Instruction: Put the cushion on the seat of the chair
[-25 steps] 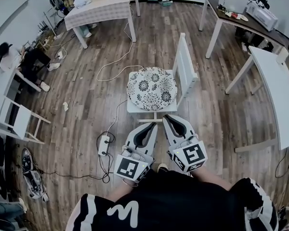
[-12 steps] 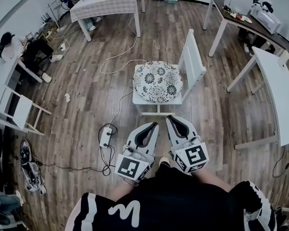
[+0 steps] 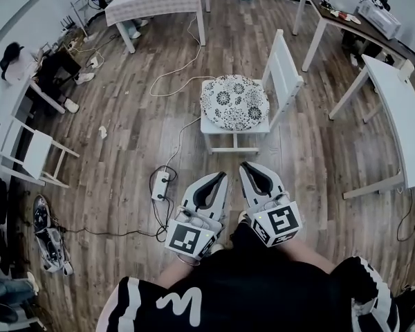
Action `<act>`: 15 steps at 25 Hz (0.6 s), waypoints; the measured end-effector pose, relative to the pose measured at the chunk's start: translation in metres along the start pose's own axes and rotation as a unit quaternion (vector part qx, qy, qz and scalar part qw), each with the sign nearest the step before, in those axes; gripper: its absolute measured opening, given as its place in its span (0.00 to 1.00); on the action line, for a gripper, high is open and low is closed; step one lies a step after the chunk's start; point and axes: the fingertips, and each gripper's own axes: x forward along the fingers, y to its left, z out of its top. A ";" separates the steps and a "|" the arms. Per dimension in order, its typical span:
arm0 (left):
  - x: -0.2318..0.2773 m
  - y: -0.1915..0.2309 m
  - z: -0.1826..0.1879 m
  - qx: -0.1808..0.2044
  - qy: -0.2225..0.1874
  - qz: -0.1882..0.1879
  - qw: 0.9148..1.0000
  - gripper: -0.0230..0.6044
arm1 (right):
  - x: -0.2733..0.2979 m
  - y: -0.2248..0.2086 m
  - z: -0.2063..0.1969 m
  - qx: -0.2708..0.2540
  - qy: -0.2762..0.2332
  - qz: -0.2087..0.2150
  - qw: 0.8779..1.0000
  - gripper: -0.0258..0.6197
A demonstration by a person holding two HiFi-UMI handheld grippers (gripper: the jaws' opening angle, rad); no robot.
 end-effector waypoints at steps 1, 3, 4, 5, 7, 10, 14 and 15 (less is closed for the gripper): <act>-0.008 0.000 0.000 0.001 0.003 -0.002 1.000 0.06 | -0.003 0.007 0.000 0.000 -0.001 -0.002 1.000 0.08; -0.023 0.000 0.000 0.002 0.005 -0.007 1.000 0.06 | -0.008 0.022 -0.002 -0.002 -0.002 -0.006 1.000 0.08; -0.030 -0.001 0.001 0.002 0.005 -0.010 1.000 0.06 | -0.011 0.028 -0.003 -0.003 -0.002 -0.008 1.000 0.08; -0.036 -0.002 0.001 0.002 0.004 -0.013 1.000 0.06 | -0.014 0.034 -0.003 -0.004 -0.002 -0.011 1.000 0.08; -0.047 -0.005 0.003 0.002 0.002 -0.018 1.000 0.06 | -0.022 0.044 -0.004 -0.004 -0.005 -0.018 1.000 0.08; -0.064 -0.012 0.006 0.003 -0.001 -0.028 1.000 0.06 | -0.035 0.058 -0.004 -0.004 -0.008 -0.029 1.000 0.08; -0.080 -0.020 0.008 0.004 -0.004 -0.041 0.999 0.06 | -0.048 0.073 -0.006 -0.010 -0.008 -0.036 0.999 0.08; -0.084 -0.022 0.008 0.004 -0.006 -0.044 0.999 0.06 | -0.051 0.076 -0.007 -0.012 -0.008 -0.038 0.999 0.08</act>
